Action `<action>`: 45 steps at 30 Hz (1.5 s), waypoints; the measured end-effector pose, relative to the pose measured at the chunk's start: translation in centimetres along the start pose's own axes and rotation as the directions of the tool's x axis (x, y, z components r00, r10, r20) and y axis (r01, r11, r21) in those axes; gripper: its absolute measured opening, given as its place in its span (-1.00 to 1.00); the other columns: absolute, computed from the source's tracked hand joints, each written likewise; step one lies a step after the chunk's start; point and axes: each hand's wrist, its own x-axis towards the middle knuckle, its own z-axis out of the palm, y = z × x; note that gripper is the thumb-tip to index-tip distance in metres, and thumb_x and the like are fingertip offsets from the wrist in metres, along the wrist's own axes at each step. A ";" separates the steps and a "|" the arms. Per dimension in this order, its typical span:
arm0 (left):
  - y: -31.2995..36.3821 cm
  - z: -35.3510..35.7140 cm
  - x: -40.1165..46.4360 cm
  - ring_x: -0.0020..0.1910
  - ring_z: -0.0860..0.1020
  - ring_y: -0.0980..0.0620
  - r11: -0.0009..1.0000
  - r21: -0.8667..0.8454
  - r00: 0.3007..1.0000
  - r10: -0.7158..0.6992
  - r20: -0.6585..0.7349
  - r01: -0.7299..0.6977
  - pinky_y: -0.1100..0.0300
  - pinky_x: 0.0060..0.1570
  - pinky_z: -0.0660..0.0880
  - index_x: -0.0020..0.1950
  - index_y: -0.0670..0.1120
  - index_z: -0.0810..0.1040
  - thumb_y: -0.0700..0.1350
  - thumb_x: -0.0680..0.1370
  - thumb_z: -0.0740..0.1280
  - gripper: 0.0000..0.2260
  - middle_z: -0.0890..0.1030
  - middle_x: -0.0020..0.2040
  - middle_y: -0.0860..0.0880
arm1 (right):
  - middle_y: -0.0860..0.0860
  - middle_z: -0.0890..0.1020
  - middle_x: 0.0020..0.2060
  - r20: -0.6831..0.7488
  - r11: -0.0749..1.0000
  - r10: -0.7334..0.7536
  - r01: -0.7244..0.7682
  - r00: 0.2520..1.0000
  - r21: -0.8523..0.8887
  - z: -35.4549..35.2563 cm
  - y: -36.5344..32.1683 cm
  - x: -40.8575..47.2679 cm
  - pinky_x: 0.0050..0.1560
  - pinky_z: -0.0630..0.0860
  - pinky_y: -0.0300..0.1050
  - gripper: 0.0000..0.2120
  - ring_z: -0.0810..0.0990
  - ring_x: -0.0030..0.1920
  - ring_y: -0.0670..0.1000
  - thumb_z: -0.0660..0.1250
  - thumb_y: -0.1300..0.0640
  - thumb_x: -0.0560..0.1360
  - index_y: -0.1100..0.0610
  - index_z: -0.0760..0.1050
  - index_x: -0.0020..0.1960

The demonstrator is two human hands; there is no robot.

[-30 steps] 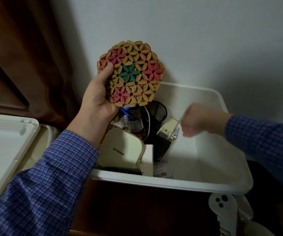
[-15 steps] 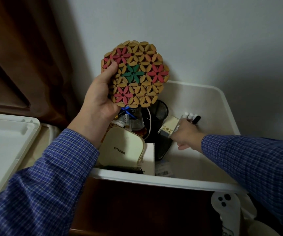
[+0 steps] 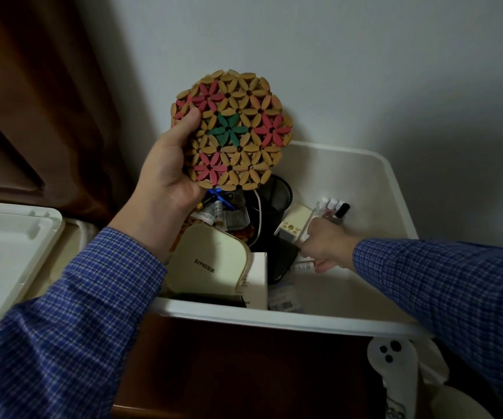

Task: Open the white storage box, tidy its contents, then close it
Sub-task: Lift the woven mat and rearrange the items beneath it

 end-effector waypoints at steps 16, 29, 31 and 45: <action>0.2 0.2 -0.3 0.10 0.67 -0.26 1.000 0.013 1.000 0.001 -0.026 -0.001 -0.27 -0.04 0.62 0.28 -0.21 0.55 -0.10 0.61 0.33 -0.71 0.68 0.14 -0.23 | 0.03 0.44 -0.21 0.325 0.691 -0.157 0.338 0.933 -0.639 -0.9 1.4 -3.3 -0.39 0.30 -0.21 -0.88 0.38 -0.30 -0.05 0.17 0.27 0.60 0.16 0.21 0.04; 0.5 -0.3 0.1 0.12 0.66 -0.28 0.996 -0.081 0.999 0.039 -0.003 -0.039 -0.31 0.08 0.58 0.28 -0.24 0.55 -0.11 0.61 0.34 -0.70 0.67 0.15 -0.26 | 0.01 0.66 -0.43 0.311 0.873 -0.197 0.310 0.930 -0.375 -3.6 -2.5 -5.4 -0.49 0.33 -0.25 -0.67 0.38 -0.54 -0.04 0.19 0.03 0.61 0.18 0.51 -0.23; 0.8 -0.5 0.1 0.18 0.63 -0.30 0.988 -0.145 0.997 0.065 0.028 -0.061 -0.33 0.22 0.49 0.32 -0.24 0.52 -0.10 0.62 0.32 -0.68 0.64 0.20 -0.28 | 0.03 0.62 -0.42 0.340 0.951 -0.269 0.304 0.901 -0.052 -4.9 -5.5 -6.4 -0.58 0.20 -0.32 -0.80 0.31 -0.59 -0.09 0.21 0.12 0.59 0.19 0.47 -0.16; 1.0 -0.4 0.2 0.21 0.62 -0.26 0.980 -0.172 0.994 0.104 0.032 -0.097 -0.23 0.27 0.50 0.31 -0.24 0.53 -0.06 0.64 0.28 -0.67 0.64 0.21 -0.28 | 0.00 0.66 -0.03 0.222 0.852 -0.486 0.402 0.846 0.336 -1.3 -14.9 -5.1 -0.04 0.66 -0.17 -0.76 0.69 -0.04 -0.04 0.35 0.22 0.58 0.04 0.50 0.23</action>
